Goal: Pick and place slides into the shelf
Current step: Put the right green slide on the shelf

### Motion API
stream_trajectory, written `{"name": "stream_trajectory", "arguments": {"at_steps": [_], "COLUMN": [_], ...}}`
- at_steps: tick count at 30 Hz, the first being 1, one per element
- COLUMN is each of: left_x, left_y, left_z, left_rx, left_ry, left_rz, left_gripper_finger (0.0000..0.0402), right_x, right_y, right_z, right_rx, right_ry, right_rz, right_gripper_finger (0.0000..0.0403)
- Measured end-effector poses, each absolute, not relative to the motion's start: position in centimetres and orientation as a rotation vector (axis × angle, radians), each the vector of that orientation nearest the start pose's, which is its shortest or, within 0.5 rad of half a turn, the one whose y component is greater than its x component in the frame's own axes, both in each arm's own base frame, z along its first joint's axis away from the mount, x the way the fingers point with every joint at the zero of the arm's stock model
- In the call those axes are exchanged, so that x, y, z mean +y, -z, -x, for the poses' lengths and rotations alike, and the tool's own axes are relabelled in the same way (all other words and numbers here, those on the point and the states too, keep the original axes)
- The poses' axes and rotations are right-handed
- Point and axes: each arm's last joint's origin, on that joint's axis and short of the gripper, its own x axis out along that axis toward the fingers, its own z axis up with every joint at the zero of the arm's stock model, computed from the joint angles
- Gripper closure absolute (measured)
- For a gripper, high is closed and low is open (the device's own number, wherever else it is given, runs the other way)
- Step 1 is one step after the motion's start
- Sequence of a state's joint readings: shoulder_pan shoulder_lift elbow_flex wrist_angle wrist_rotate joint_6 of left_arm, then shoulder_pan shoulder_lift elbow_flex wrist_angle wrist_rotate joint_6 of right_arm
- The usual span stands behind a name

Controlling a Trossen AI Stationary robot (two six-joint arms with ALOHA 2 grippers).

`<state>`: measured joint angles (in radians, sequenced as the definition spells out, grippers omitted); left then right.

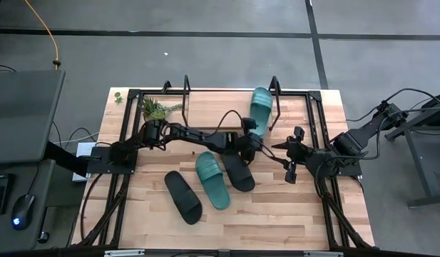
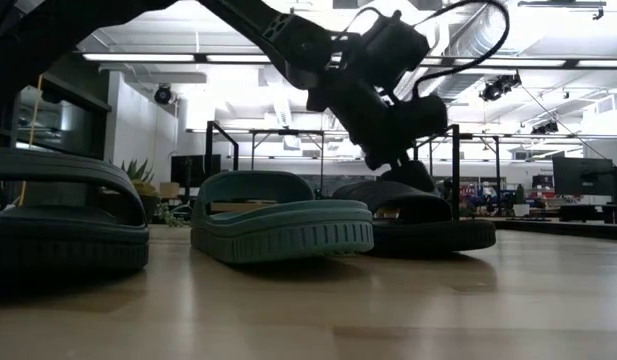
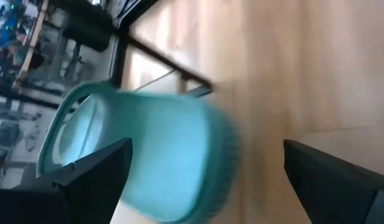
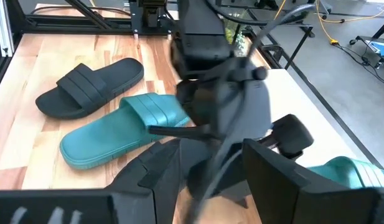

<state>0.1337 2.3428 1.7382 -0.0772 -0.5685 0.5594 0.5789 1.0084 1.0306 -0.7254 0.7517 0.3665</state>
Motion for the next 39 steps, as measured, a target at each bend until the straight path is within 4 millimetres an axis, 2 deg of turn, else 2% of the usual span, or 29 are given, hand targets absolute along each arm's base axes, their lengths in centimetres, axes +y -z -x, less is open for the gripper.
{"name": "stream_trajectory", "arguments": {"at_steps": [5, 10, 13, 18, 22, 26, 32, 39], "left_x": [6.5, 4.8, 3.9, 3.2, 3.3, 4.0, 5.1, 5.1], "left_y": [-14.5, -15.8, -17.4, -21.4, -23.9, -25.7, -26.8, -28.7], "left_z": [-50.7, -50.5, -50.2, -49.2, -48.0, -46.5, -44.7, -43.7], "left_rx": [0.851, 0.858, 0.843, 0.787, 0.781, 0.814, 0.862, 0.817], "left_ry": [-0.469, -0.537, -0.56, -0.603, -0.624, -0.674, -0.722, -0.709], "left_rz": [-0.699, -0.752, -0.758, -0.738, -0.694, -0.647, -0.522, -0.442], "left_gripper_finger": [0.002, 0.002, 0.002, 0.0021, 0.0021, 0.0021, 0.0021, 0.0021], "right_x": [8.8, 8.7, 8.5, 8.4, 8.3, 8.1, 7.8, 8.2], "right_y": [-33.5, -33.2, -33.0, -32.9, -32.8, -32.4, -31.4, -29.8], "right_z": [-17.0, -16.9, -16.7, -16.6, -16.5, -16.1, -15.8, -17.3], "right_rx": [0.51, 0.537, 0.552, 0.558, 0.572, 0.618, 0.694, 0.766], "right_ry": [0.263, 0.27, 0.29, 0.308, 0.316, 0.338, 0.42, 0.495], "right_rz": [0.073, 0.074, 0.079, 0.087, 0.085, 0.101, 0.161, 0.303], "right_gripper_finger": [0.024, 0.024, 0.024, 0.024, 0.024, 0.024, 0.024, 0.024]}}
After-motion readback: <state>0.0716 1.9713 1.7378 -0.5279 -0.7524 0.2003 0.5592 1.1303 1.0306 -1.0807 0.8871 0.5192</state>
